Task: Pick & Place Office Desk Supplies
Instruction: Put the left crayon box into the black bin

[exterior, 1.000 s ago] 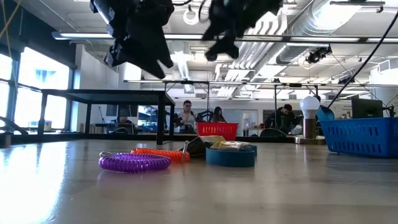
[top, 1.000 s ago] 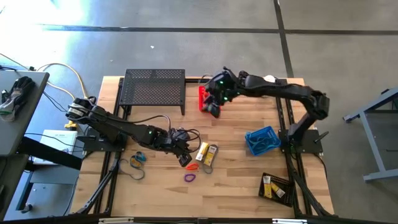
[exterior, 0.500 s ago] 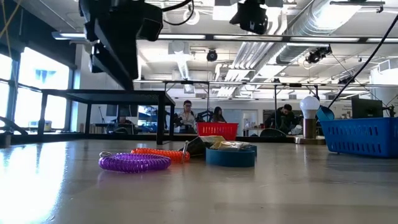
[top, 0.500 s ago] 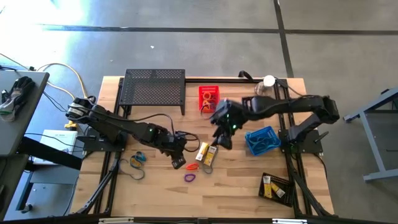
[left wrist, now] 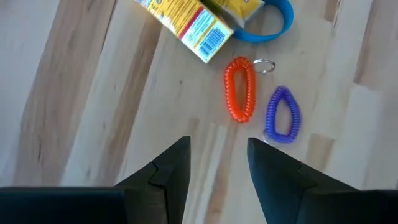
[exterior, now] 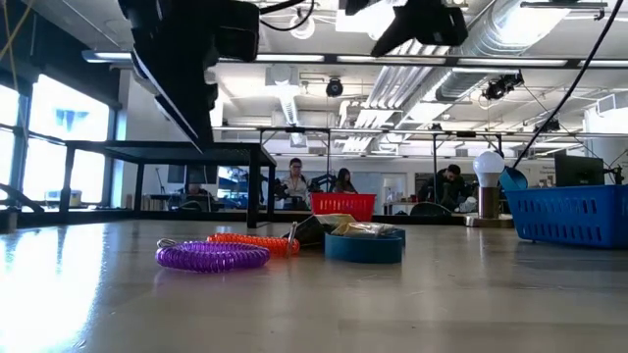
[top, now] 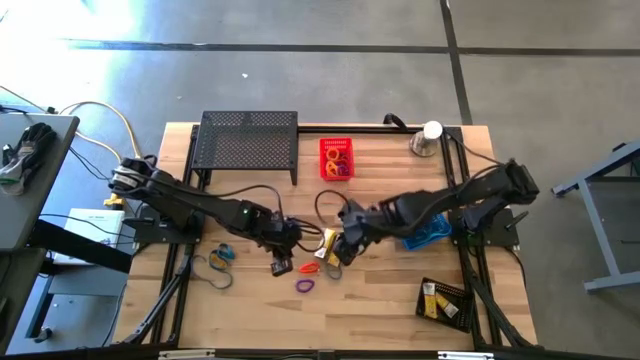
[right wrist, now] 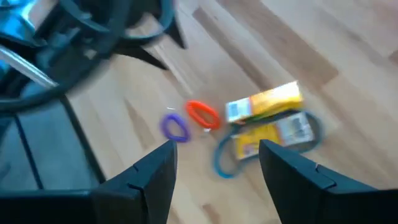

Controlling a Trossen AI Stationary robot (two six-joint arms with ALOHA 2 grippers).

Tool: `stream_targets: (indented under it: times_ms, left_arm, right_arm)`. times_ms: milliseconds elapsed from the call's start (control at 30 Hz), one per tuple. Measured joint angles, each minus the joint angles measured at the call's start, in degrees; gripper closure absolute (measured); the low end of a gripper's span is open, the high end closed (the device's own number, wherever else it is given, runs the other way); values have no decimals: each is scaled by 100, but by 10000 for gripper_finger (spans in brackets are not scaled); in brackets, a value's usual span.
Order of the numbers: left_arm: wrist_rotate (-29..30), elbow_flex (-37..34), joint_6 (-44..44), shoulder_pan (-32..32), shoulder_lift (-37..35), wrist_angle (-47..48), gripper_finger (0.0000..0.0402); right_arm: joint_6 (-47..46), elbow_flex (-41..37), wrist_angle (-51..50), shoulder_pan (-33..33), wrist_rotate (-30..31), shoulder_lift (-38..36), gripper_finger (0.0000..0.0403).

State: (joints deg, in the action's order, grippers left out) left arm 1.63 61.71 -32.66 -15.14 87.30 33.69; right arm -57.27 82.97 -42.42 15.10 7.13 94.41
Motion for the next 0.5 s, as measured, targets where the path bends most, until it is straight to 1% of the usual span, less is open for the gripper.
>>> stream_targets:
  times_ms: [100, 200, 300, 400, 500]
  left_arm:
    - [-52, 0, 171, 16, 177, -285, 249]
    - [-69, 0, 137, 16, 381, -568, 249]
    - [-76, 0, 3, 29, 560, -853, 249]
    - [-61, 0, -239, 118, 715, -1005, 249]
    - [-44, 0, -411, 204, 744, -939, 249]
  right_arm:
    - [-456, -7, -118, 271, 354, 78, 188]
    - [-780, 11, -10, 416, 818, 198, 188]
    - [-1134, -14, -163, 526, 1190, 277, 188]
    - [-1566, 6, -94, 506, 1201, 426, 188]
    - [-1730, -4, -247, 494, 986, 628, 188]
